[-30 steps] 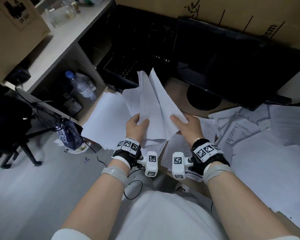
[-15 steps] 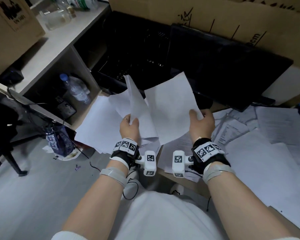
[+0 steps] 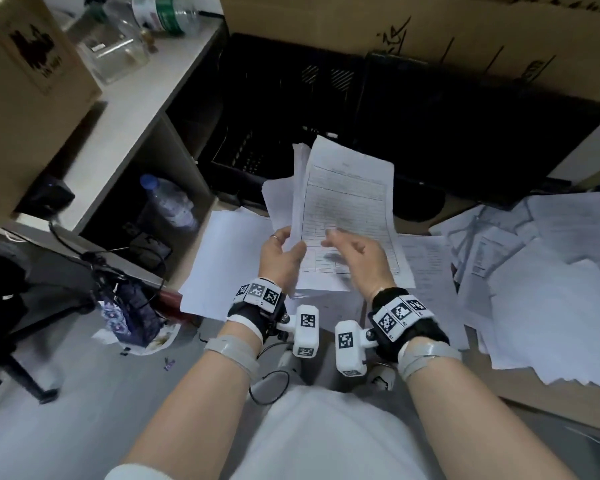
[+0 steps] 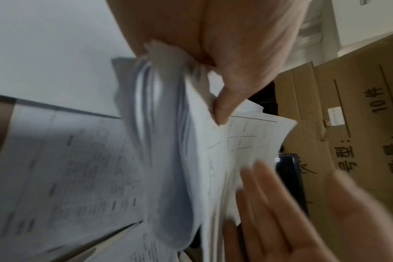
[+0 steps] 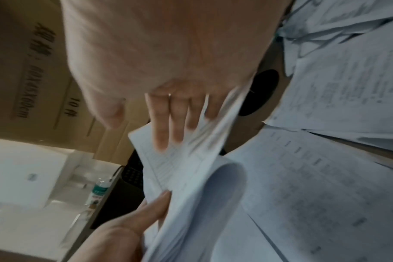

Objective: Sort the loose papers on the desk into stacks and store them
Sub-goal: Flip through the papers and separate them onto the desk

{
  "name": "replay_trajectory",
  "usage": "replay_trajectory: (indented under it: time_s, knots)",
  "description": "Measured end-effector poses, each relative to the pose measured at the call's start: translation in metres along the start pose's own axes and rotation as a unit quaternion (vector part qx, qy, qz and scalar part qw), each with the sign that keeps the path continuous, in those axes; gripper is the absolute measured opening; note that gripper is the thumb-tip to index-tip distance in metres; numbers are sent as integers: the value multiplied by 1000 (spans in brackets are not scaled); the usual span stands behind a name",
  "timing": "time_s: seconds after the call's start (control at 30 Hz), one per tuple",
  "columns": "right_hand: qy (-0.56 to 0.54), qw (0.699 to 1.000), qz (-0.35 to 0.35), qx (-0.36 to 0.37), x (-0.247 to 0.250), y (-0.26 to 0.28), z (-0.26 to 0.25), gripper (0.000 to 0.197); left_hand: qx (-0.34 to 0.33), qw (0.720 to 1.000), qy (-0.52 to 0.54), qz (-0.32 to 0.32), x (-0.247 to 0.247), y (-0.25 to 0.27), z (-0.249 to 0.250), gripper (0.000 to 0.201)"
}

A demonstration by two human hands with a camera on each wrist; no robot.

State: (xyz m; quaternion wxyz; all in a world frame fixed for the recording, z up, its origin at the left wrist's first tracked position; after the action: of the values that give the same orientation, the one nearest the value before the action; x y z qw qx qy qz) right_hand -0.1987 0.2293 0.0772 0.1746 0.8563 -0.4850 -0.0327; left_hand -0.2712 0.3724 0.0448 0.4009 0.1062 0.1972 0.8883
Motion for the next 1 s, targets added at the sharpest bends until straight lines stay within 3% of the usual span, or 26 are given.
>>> replay_trajectory:
  time_s: [0.07,0.1,0.13,0.2,0.27,0.37,0.43,0.53,0.63,1.0]
  knots:
    - [107,986,128,5,5,-7,18,40,18,1000,-7,1,14,-4,-9,28]
    - [170,970,171,-22,9,-10,31,54,30,999,-12,3,21,-5,-13,29]
    - [197,958,196,-77,14,-10,43,71,42,999,-13,5,27,-6,-17,29]
    - [129,950,210,-194,19,-6,67,87,63,998,-13,-2,37,-8,-28,30]
    - [63,952,207,-215,17,-2,86,69,70,997,-30,-23,38,-8,-36,27]
    - [97,950,207,-211,11,3,110,28,74,995,-58,-30,35,-9,-50,23]
    - [106,937,236,-234,16,6,122,22,65,994,-86,22,38,-16,-58,21]
    - [137,904,289,-283,35,7,126,33,51,988,-113,97,45,-28,-55,29]
    - [159,891,277,-321,47,2,135,40,35,983,-135,122,49,-42,-52,31]
    - [112,927,169,-314,4,-39,166,46,54,982,-117,138,59,-45,-62,28]
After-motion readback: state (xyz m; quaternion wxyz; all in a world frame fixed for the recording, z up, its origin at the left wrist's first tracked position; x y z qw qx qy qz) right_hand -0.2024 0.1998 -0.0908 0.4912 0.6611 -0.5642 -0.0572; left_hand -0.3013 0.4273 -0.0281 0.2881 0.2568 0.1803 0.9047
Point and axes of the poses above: each hand's wrist, its own y-axis away from the middle knuckle, its own x-axis out of the back of the hand, z = x × y, the point moved 2 cm from there along -y, towards the middle knuckle, and after that the axes turned 2 degrees about -y, right-handed, at the moved point
